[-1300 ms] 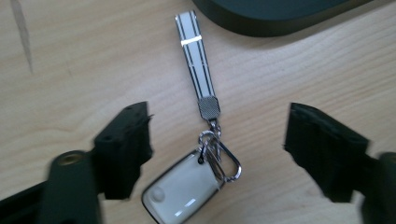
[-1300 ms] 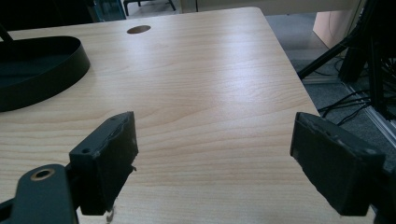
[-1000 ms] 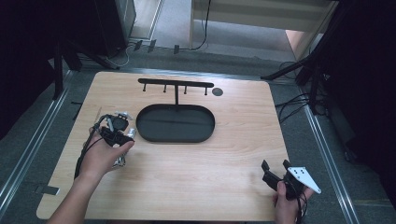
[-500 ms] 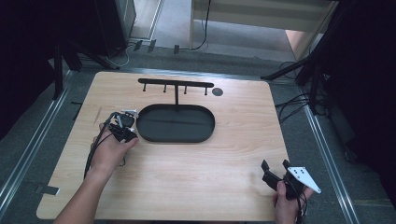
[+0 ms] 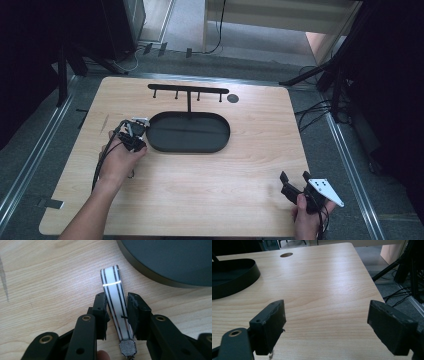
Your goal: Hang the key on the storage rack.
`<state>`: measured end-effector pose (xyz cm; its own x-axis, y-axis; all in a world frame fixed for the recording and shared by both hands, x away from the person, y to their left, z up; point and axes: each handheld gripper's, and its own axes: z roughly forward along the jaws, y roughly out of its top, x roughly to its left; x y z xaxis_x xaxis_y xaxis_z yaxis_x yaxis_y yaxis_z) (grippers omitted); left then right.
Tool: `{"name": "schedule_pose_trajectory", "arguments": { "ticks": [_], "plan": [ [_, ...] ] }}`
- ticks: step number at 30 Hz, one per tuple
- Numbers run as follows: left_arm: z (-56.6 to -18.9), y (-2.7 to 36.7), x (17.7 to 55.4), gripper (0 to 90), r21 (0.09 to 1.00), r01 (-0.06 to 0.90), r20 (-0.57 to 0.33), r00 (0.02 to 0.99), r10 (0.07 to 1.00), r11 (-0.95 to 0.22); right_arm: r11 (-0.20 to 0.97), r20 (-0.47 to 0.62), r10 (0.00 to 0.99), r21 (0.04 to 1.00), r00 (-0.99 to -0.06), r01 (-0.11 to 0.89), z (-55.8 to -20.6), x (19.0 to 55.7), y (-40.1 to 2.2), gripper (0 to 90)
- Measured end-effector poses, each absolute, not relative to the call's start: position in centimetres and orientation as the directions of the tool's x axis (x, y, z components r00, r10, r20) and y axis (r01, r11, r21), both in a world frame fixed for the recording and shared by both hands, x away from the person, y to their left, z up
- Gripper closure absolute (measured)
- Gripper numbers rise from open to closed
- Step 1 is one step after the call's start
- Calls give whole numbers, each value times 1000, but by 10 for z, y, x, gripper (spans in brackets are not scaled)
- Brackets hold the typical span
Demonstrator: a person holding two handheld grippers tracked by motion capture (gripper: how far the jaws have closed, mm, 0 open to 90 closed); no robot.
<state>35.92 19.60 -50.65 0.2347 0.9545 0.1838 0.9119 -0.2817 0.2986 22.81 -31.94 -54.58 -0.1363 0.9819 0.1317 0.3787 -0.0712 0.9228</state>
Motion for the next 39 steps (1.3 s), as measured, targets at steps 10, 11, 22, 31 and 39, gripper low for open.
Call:
{"name": "schedule_pose_trajectory", "arguments": {
  "ticks": [10,11,22,31,39],
  "plan": [
    [-500,208,353,763,349,903,113,224,968,-250,-80,140,981,921,-132,381,-546,228,-320,150],
    [-496,211,350,763,375,895,110,216,970,-242,-79,138,982,921,-132,381,-546,228,-320,150],
    [-471,232,329,898,571,795,70,200,977,-203,-75,135,982,923,-134,378,-546,228,-320,150],
    [-447,245,311,900,719,674,38,209,977,-172,-70,129,982,924,-135,376,-546,228,-320,150],
    [-429,243,302,900,806,576,17,213,977,-139,-70,130,982,924,-135,376,-546,228,-320,150]
  ]
}}
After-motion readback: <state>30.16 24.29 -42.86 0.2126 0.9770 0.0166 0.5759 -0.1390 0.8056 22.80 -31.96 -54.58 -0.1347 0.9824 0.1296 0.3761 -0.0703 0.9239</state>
